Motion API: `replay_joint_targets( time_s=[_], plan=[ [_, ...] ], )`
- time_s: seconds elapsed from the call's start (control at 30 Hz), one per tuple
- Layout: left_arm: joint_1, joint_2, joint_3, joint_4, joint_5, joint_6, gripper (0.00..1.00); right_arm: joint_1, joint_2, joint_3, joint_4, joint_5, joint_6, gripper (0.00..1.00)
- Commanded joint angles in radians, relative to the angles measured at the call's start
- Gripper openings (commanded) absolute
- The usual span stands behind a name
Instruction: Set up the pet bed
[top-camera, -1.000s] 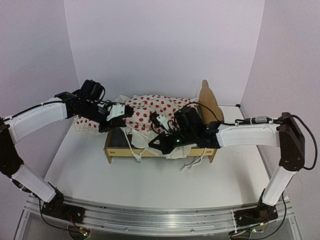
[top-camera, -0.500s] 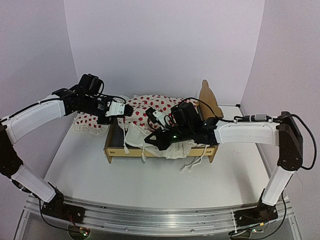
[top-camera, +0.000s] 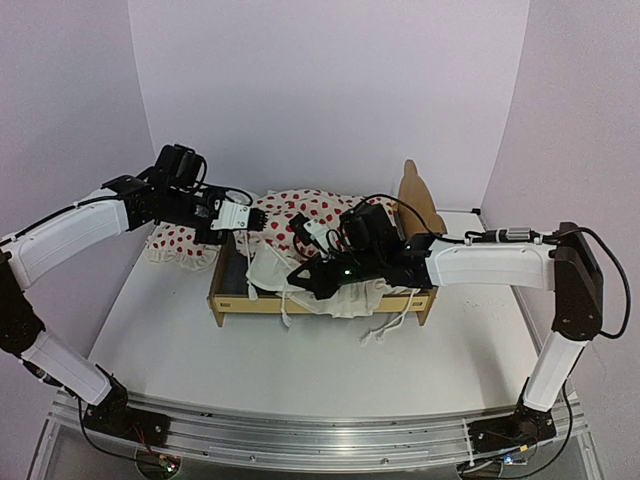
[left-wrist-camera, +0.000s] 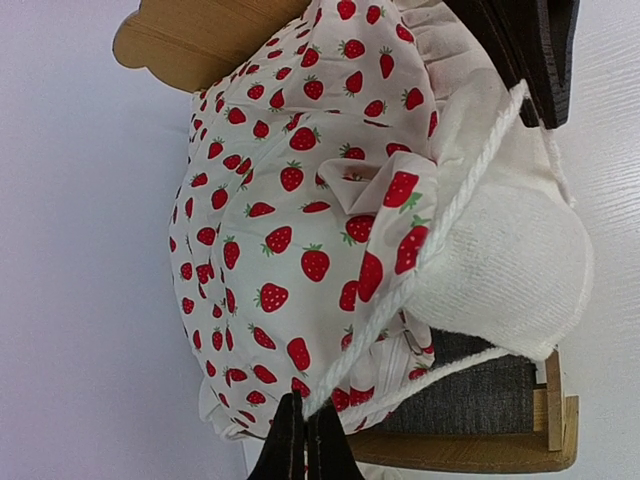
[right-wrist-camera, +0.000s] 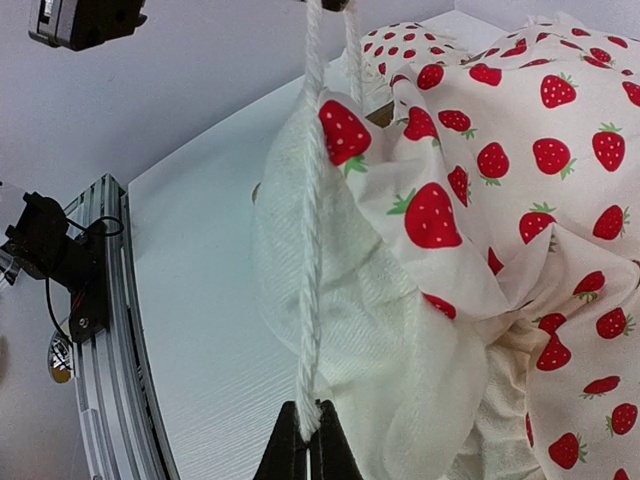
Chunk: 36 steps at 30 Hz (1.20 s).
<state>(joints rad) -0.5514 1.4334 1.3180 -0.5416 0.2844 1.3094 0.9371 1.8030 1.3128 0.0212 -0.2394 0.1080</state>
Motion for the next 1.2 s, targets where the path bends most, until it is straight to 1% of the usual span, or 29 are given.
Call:
replay_joint_targets(
  time_s=[0.0, 0.1, 0.33, 0.5, 0.93, 1.03, 1.17],
  plan=[
    [0.016, -0.033, 0.124, 0.075, -0.063, 0.000, 0.00, 0.006, 0.024, 0.013, -0.067, -0.027, -0.013, 0.00],
    [0.016, -0.026, 0.157, 0.025, -0.038, -0.025, 0.00, 0.006, 0.031, 0.015, -0.067, -0.029, -0.009, 0.00],
    [0.014, -0.050, 0.125, -0.146, 0.087, -0.170, 0.00, 0.006, 0.030, 0.007, -0.067, -0.028, -0.004, 0.00],
    [0.011, -0.062, 0.125, -0.198, 0.143, -0.226, 0.00, 0.005, 0.026, 0.007, -0.071, -0.028, -0.008, 0.00],
    [0.011, -0.051, -0.012, -0.141, 0.136, -0.247, 0.00, 0.006, 0.028, 0.012, -0.082, -0.032, -0.008, 0.00],
    [0.011, -0.042, -0.029, -0.115, 0.125, -0.251, 0.00, 0.006, 0.029, 0.012, -0.083, -0.034, -0.008, 0.00],
    [0.011, -0.022, -0.042, -0.103, 0.152, -0.266, 0.00, 0.006, 0.033, 0.013, -0.083, -0.034, -0.008, 0.00]
  ],
)
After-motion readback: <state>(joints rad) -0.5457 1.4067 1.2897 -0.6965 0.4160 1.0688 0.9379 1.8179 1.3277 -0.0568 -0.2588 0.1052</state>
